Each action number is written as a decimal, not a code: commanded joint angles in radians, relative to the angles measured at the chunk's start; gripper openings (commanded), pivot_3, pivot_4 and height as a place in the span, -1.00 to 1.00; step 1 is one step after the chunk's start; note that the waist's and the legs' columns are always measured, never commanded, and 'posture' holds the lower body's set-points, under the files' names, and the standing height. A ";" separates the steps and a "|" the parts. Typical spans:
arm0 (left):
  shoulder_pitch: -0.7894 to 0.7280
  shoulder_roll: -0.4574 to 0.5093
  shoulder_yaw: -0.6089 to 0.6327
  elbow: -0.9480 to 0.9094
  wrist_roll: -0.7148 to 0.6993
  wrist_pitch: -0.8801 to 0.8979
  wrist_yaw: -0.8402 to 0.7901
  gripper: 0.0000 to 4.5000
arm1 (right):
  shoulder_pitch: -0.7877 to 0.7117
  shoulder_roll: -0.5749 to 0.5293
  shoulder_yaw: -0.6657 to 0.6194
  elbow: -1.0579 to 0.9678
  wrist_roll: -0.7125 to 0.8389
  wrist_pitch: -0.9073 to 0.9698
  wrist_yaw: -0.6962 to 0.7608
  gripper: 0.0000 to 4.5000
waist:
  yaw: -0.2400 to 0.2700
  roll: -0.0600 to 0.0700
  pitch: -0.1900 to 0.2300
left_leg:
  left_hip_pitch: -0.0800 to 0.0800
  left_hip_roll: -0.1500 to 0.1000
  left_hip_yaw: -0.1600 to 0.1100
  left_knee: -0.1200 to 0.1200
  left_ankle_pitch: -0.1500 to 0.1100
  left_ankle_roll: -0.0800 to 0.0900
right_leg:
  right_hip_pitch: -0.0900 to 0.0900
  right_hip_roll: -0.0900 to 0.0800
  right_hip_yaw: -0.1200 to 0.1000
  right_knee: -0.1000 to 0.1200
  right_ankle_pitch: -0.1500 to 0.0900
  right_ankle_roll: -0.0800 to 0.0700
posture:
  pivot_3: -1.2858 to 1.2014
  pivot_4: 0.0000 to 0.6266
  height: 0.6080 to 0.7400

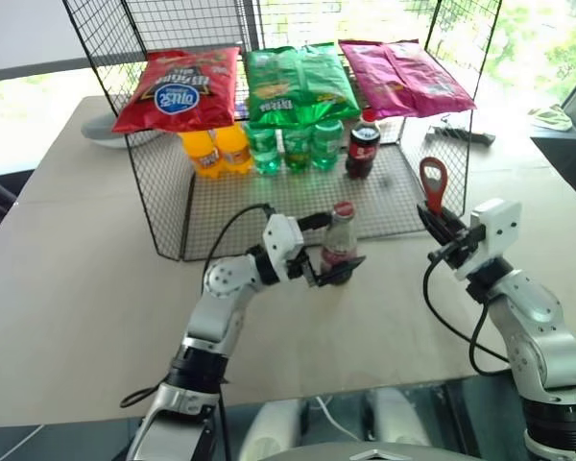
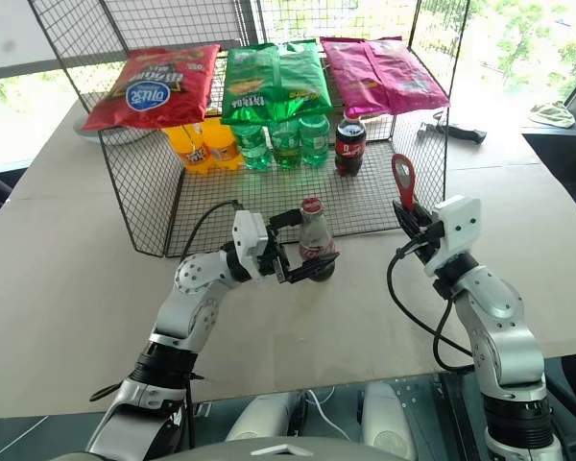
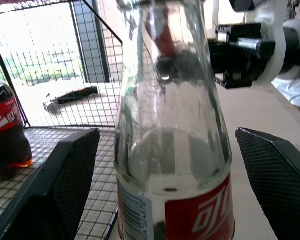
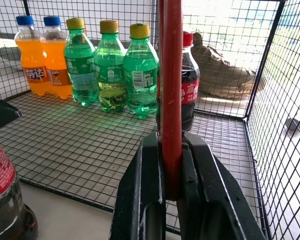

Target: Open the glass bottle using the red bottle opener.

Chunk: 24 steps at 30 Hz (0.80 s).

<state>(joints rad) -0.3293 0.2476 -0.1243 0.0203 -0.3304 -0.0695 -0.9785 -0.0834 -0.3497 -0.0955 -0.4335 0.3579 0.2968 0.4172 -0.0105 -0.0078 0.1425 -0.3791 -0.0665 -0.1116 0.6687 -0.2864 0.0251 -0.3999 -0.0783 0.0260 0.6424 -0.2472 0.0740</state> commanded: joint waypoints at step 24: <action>-0.014 -0.003 -0.001 -0.116 -0.097 0.053 0.013 0.99 | -0.011 0.003 0.002 -0.003 -0.006 -0.045 0.015 -1.00 | 0.000 0.000 0.000 | 0.000 0.000 0.000 0.000 0.000 0.000 | 0.000 0.000 0.000 0.000 0.000 0.000 | 0.03 -0.52 1.00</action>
<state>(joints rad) -0.3387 0.2435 -0.1233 -0.0477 -0.4247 -0.0142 -0.9720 -0.0837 -0.3477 -0.0921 -0.4131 0.3524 0.2774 0.4270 -0.0107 -0.0079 0.1425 -0.3791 -0.0665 -0.1116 0.6686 -0.2864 0.0251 -0.3997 -0.0780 0.0259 0.6422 -0.2472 0.0740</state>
